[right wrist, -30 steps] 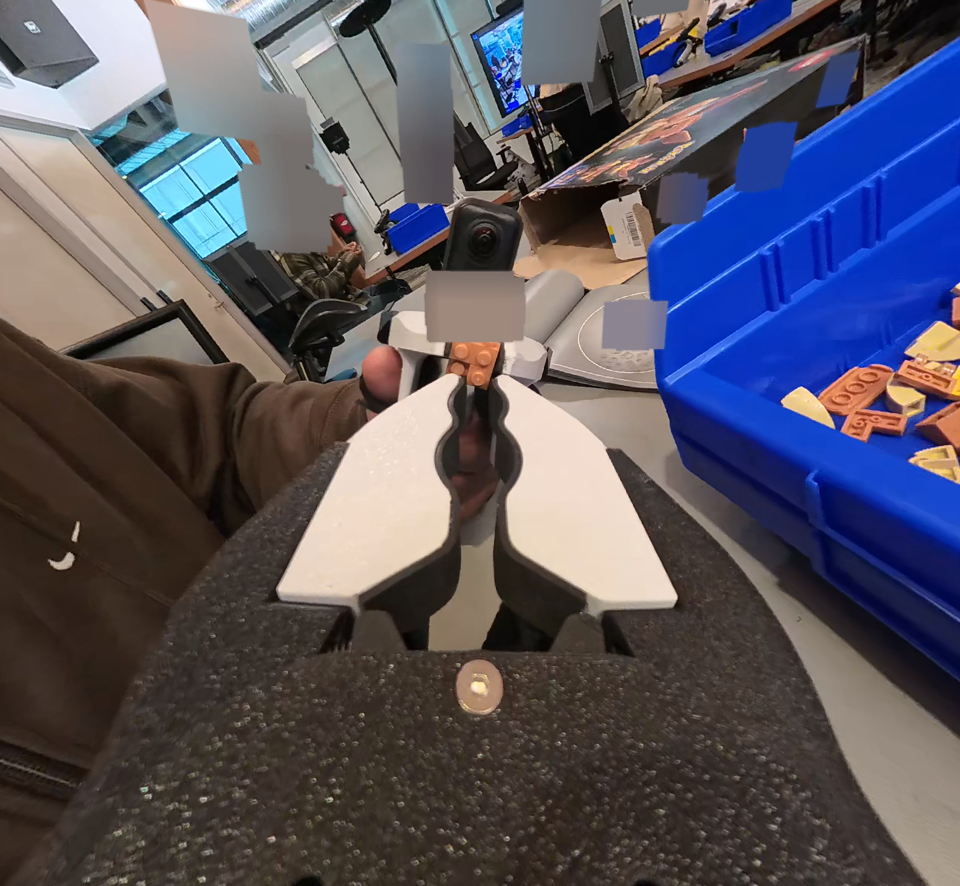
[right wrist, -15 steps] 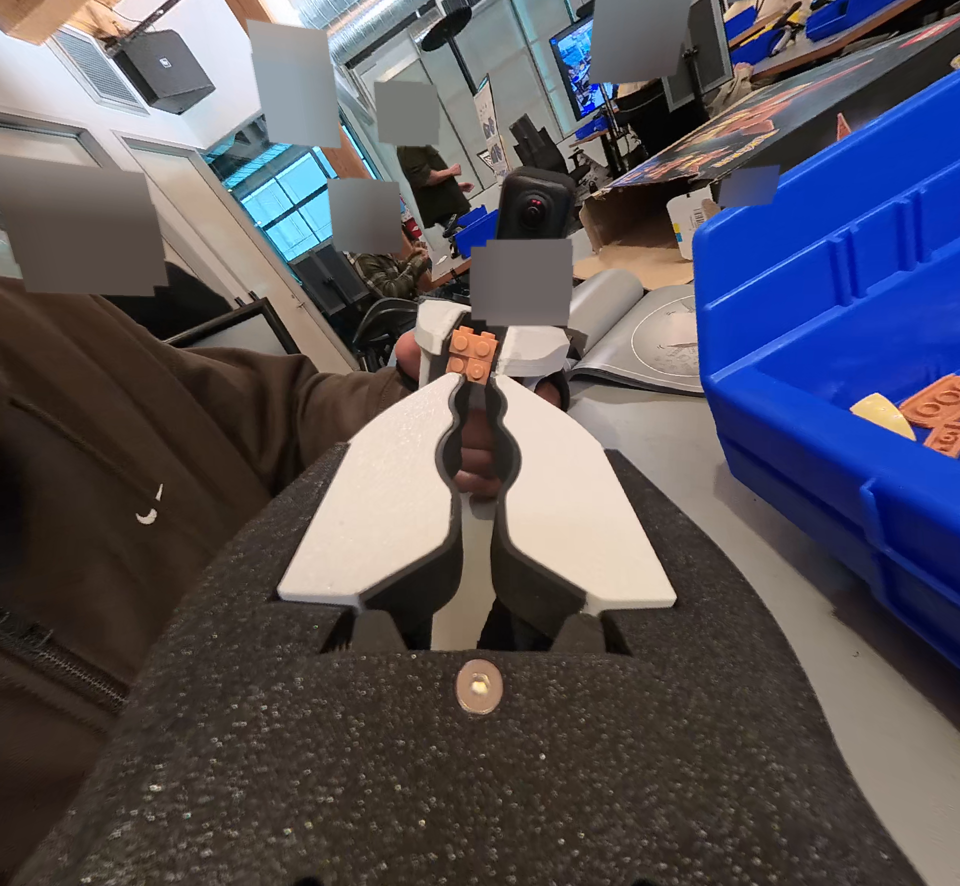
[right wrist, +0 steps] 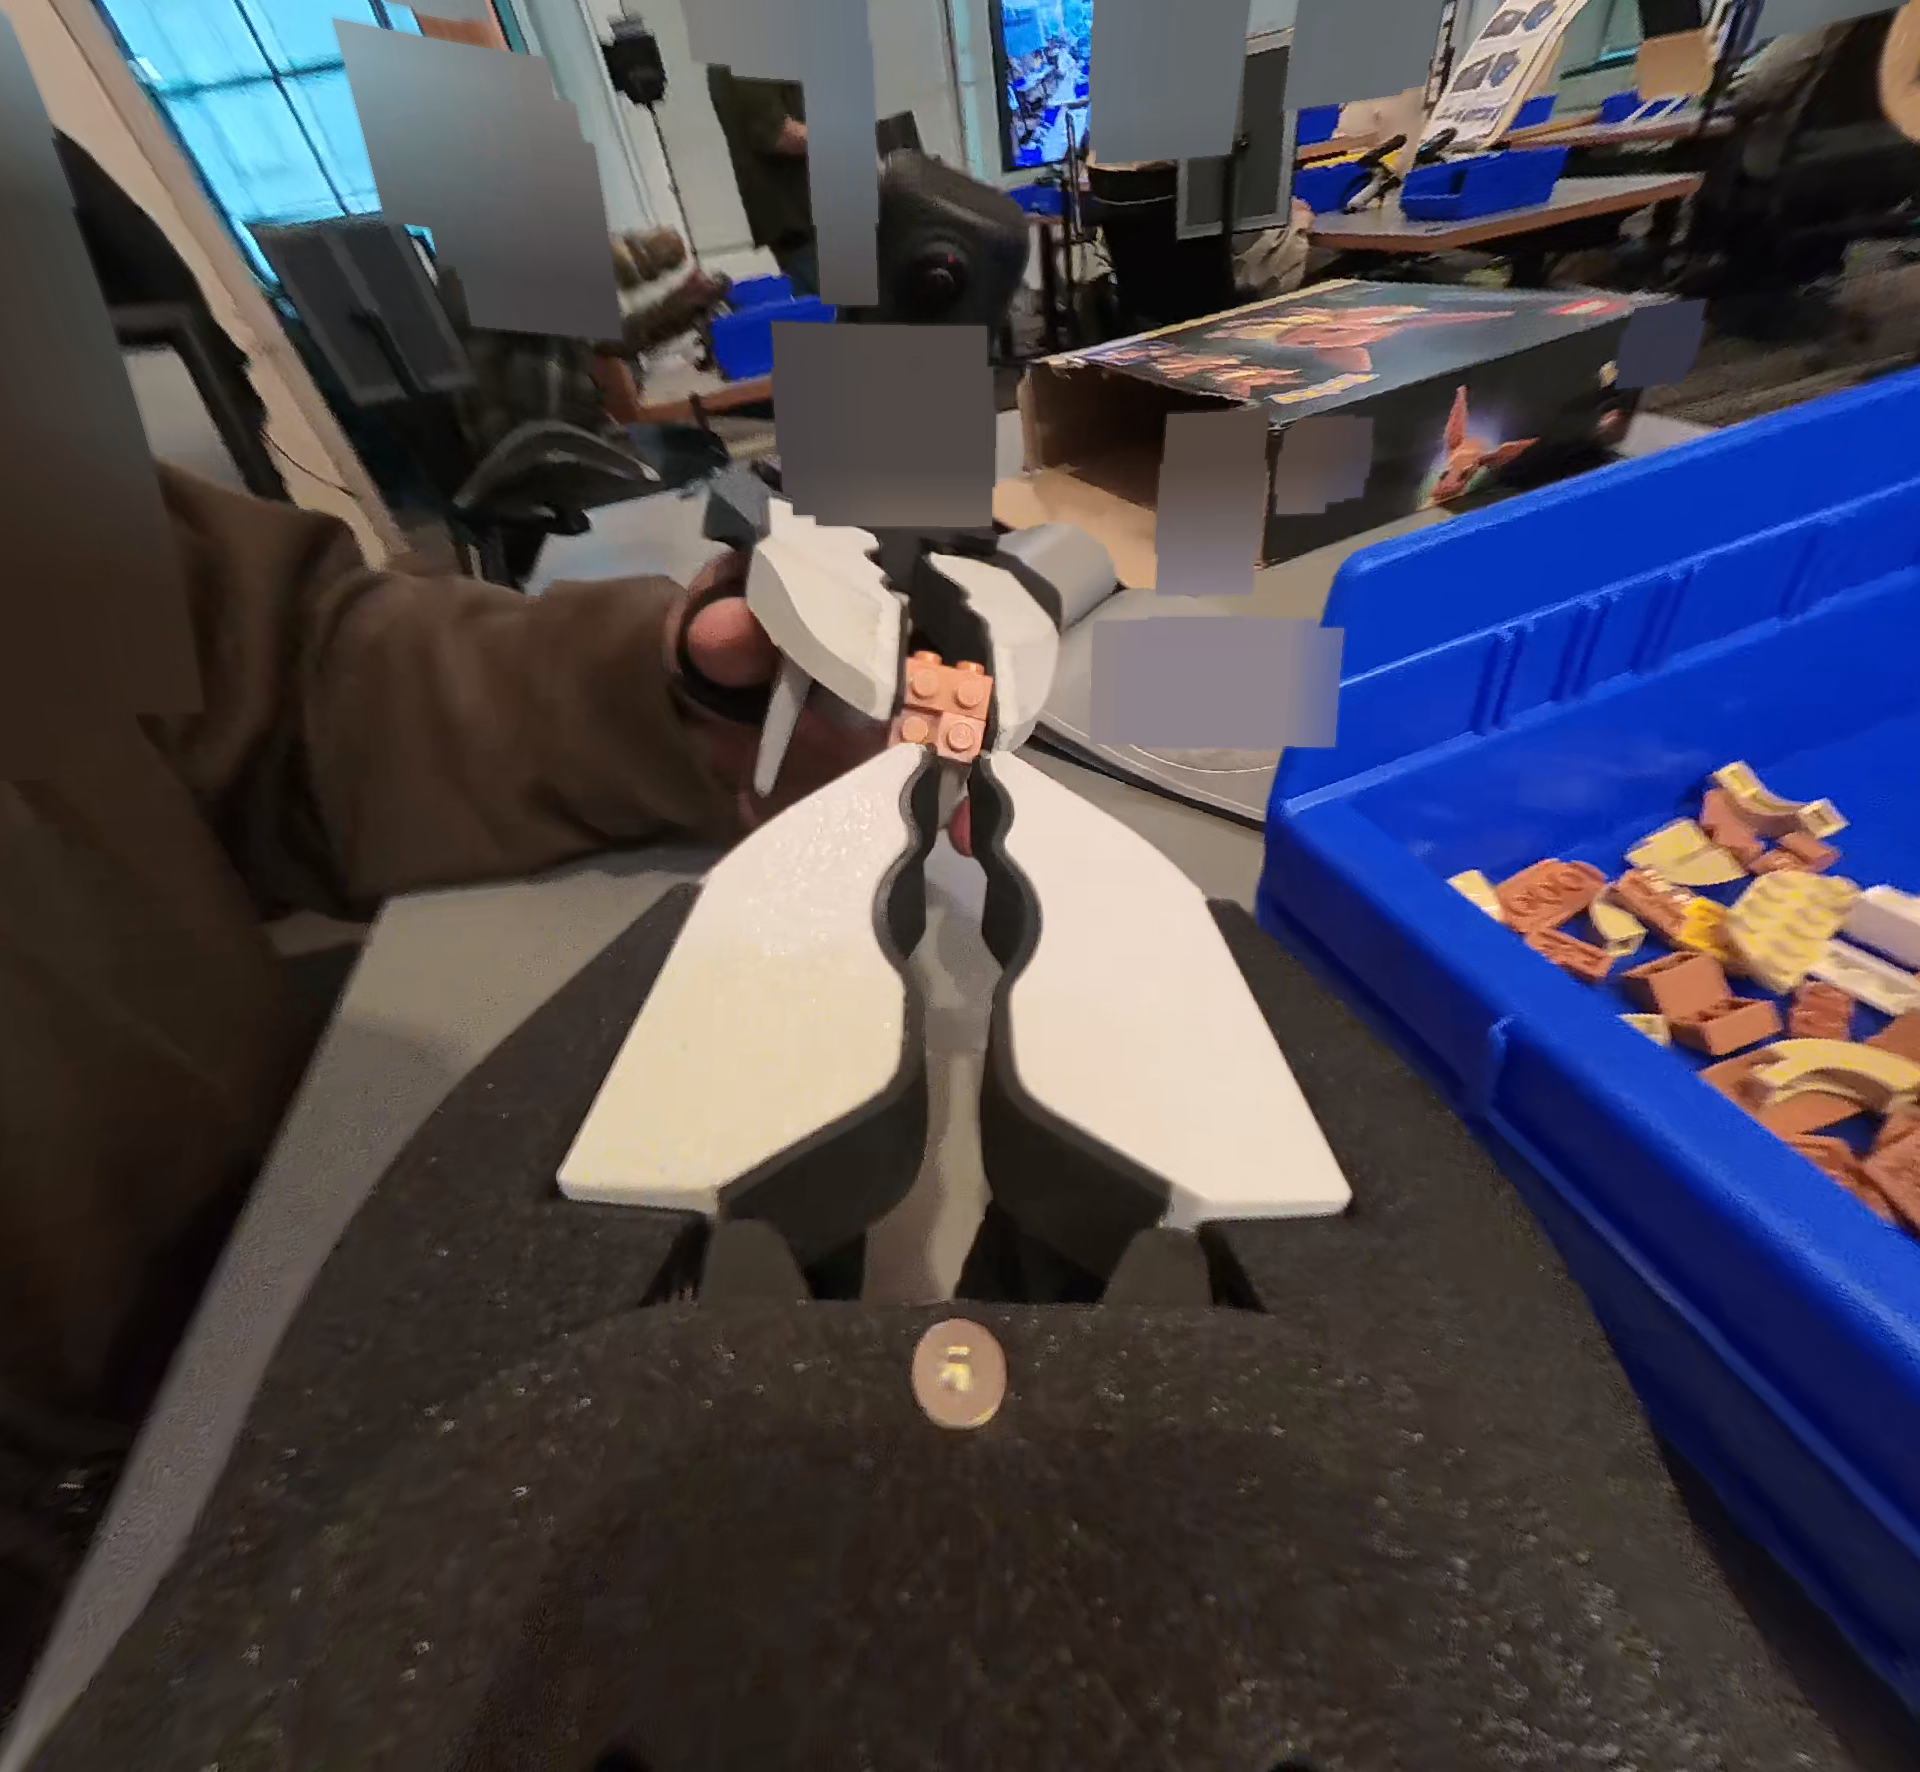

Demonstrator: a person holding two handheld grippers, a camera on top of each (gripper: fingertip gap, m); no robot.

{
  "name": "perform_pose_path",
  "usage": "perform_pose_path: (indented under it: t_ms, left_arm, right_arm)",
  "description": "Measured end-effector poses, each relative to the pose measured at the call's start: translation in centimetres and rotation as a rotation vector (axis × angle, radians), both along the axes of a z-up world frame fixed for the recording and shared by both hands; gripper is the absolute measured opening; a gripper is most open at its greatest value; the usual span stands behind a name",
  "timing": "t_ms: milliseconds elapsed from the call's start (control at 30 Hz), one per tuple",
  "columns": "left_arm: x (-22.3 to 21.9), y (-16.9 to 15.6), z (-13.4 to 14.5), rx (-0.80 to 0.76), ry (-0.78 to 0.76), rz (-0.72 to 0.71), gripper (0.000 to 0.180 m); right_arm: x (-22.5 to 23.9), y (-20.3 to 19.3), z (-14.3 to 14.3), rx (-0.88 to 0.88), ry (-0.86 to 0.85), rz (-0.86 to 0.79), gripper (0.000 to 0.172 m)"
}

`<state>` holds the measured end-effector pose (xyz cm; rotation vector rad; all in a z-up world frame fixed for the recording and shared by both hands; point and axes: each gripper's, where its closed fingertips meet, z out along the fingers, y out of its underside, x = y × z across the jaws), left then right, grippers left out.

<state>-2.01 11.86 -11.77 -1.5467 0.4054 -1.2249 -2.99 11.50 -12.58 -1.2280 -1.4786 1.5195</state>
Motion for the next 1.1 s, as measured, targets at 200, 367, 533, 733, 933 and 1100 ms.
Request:
perform_pose_path:
  t_ms: [200, 367, 533, 733, 933, 1100]
  left_arm:
    - [-1.0, 1.0, -2.0, -0.083, 0.113, 0.069, 0.016]
    - [-1.7, 0.7, -0.1, -0.059, -0.094, 0.027, 0.016]
    - [-0.8, 0.1, 0.0, 0.003, -0.047, 0.0, 0.016]
    - [0.1, -0.3, -0.2, 0.04, 0.008, -0.017, 0.016]
    - [0.3, -0.5, -0.2, 0.053, 0.023, -0.025, 0.016]
    - [0.3, -0.6, -0.3, 0.062, 0.035, -0.029, 0.016]
  right_arm:
    - [0.2, 0.5, 0.5, 0.231, 0.05, -0.086, 0.0]
    - [0.3, 1.7, 0.1, 0.168, 0.004, -0.102, 0.0]
    - [0.1, 1.2, -0.5, 0.048, -0.027, -0.054, 0.0]
    - [0.2, 0.2, -0.2, 0.021, -0.01, -0.005, 0.008]
    - [0.4, -0.1, -0.1, -0.03, -0.016, 0.035, 0.008]
    - [0.5, -0.2, 0.0, -0.068, -0.021, 0.059, 0.008]
